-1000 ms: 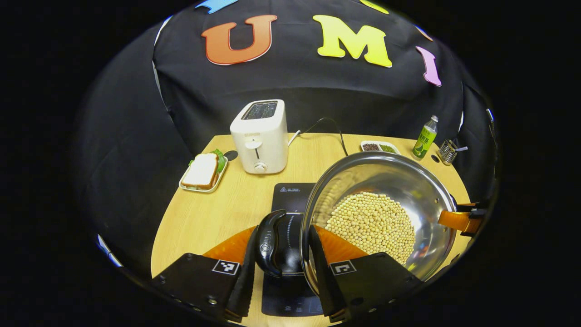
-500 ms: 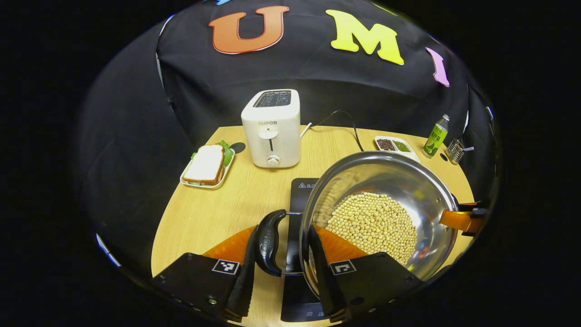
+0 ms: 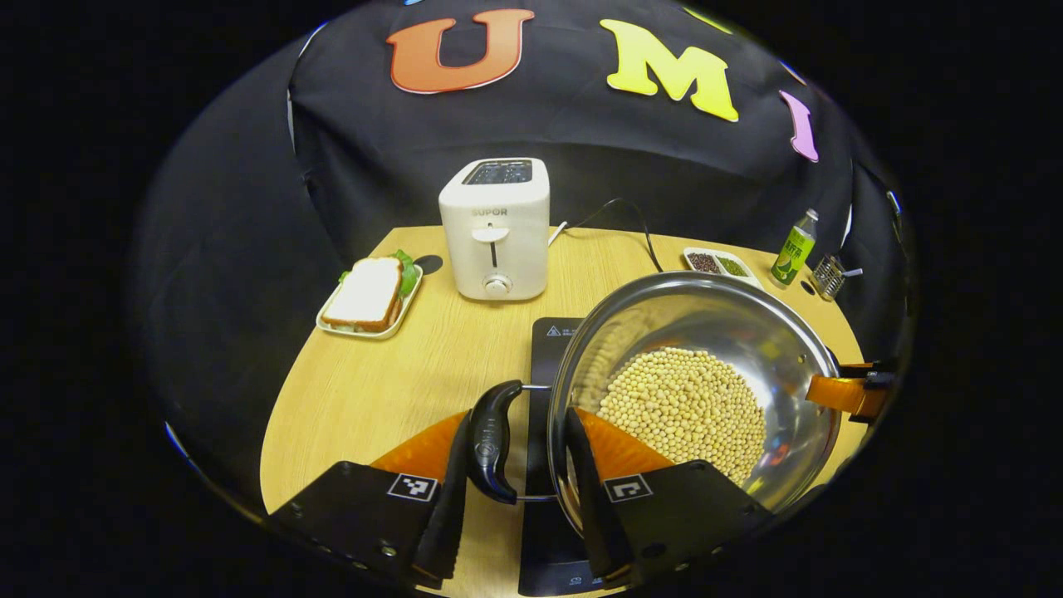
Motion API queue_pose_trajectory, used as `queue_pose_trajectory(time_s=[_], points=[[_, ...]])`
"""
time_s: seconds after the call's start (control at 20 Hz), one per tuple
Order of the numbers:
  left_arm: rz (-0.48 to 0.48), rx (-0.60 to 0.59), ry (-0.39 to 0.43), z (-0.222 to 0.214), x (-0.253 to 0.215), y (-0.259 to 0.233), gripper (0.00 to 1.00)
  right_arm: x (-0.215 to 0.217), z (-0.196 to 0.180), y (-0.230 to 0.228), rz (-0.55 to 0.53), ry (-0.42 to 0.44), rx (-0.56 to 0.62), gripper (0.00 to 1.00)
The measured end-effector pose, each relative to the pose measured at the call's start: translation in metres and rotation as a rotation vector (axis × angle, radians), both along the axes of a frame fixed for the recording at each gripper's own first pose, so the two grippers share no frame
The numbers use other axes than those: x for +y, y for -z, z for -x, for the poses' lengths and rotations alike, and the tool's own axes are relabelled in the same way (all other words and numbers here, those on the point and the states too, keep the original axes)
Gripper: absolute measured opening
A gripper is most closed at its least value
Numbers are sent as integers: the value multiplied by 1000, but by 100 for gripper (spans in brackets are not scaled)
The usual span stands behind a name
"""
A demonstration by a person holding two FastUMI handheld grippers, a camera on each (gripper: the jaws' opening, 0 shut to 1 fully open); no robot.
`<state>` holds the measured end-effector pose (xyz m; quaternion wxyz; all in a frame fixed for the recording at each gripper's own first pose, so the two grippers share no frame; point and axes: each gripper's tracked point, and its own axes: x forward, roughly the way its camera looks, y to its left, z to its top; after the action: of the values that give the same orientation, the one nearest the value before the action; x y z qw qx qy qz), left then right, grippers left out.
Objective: First push the handle of the pot to place it horizontally, then grasp the pot with both hands and set it on the induction cooktop.
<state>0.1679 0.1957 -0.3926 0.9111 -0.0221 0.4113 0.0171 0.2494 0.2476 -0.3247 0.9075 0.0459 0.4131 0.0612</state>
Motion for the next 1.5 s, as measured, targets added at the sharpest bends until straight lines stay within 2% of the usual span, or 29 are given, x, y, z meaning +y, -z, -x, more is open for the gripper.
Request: queue_pose_trajectory(time_s=[0.35,0.4,0.45,1.0,1.1,1.15,1.2,1.25,1.35,1.5], points=[[-16,-39,20,-2,-2,-2,59,-1,-1,-1,1,14,-18,55],[-18,-40,23,-3,-2,-3,70,-1,-1,0,-4,17,-20,55],[-19,-44,28,-3,-2,-2,60,-1,0,-1,-7,18,-21,57],[11,-33,42,2,-1,-7,62,-2,1,-4,-20,5,-31,61],[-14,-87,54,-4,2,-20,65,-8,-5,-14,-3,6,-87,72],[-38,-102,54,-6,6,-25,58,-11,-8,-19,17,5,-109,74],[-56,-116,53,-9,9,-31,72,-11,-8,-23,27,-4,-127,78],[-74,-136,46,-10,13,-38,81,-11,-8,-27,36,-12,-139,82],[-120,-166,21,-9,22,-52,96,-10,-4,-36,42,-31,-162,82],[-167,-242,9,-8,25,-80,96,-15,1,-55,60,-47,-224,81]])
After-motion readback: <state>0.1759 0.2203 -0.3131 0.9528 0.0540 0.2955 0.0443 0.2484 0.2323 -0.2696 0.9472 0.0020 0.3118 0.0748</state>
